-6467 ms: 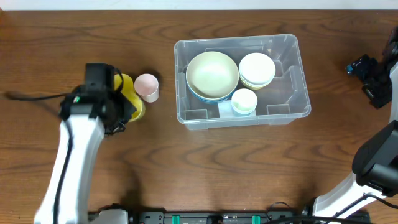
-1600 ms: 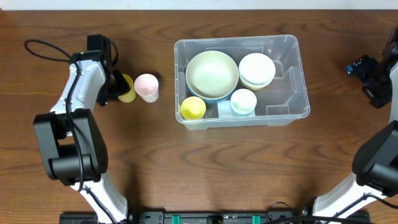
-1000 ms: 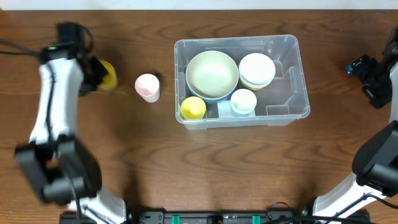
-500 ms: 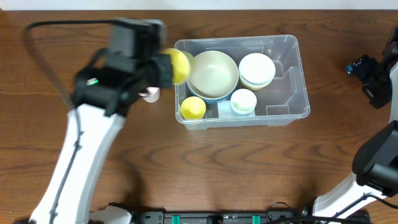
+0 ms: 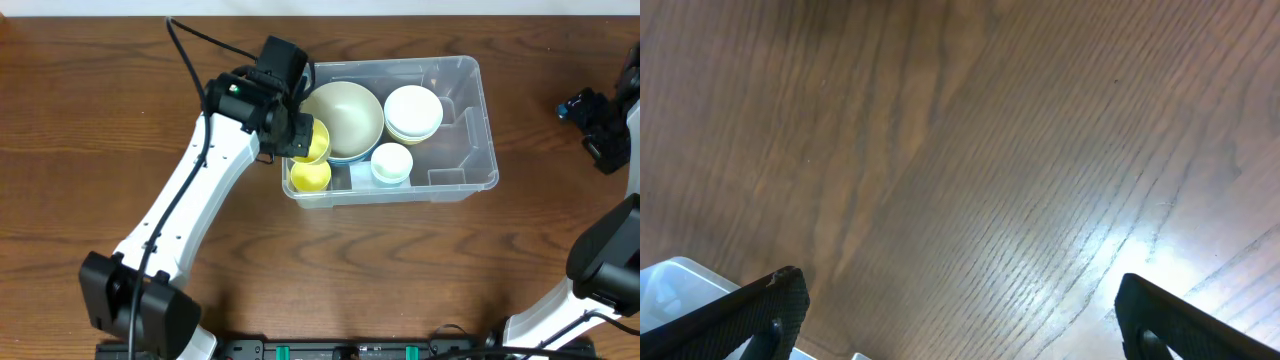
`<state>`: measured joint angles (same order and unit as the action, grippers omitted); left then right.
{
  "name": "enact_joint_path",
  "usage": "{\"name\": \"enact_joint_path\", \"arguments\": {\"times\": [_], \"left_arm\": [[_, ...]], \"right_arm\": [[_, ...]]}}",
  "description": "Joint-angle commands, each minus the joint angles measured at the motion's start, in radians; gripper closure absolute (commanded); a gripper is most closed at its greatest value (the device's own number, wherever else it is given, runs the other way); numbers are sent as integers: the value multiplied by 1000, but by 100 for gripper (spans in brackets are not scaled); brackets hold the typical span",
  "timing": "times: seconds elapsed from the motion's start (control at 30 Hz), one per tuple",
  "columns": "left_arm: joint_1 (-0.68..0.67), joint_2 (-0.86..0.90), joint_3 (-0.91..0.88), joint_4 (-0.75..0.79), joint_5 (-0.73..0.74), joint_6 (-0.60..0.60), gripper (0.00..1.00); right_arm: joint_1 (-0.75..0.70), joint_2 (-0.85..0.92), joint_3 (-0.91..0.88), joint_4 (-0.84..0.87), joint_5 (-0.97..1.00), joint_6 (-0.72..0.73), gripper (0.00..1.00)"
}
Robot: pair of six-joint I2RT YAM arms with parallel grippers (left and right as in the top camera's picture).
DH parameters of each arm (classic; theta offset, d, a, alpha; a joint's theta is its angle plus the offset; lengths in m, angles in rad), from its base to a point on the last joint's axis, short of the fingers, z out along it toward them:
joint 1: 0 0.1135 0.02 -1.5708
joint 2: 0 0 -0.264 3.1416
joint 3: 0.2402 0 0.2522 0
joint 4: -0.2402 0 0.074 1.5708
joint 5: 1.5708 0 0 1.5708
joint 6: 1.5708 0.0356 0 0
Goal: Pack container
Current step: 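Carry the second yellow cup and stack it into the first yellow cup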
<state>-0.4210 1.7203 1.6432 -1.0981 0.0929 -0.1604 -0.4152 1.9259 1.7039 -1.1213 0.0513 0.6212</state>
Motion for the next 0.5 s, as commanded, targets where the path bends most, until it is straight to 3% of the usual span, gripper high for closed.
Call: {"name": "enact_joint_path", "arguments": {"times": [0.0, 0.47], "left_arm": [[-2, 11, -5, -16, -18, -8, 94], [-2, 16, -32, -39, -11, -9, 93]], "right_arm": [[-8, -9, -4, 0, 4, 14, 1], [-8, -9, -4, 0, 4, 14, 1]]}}
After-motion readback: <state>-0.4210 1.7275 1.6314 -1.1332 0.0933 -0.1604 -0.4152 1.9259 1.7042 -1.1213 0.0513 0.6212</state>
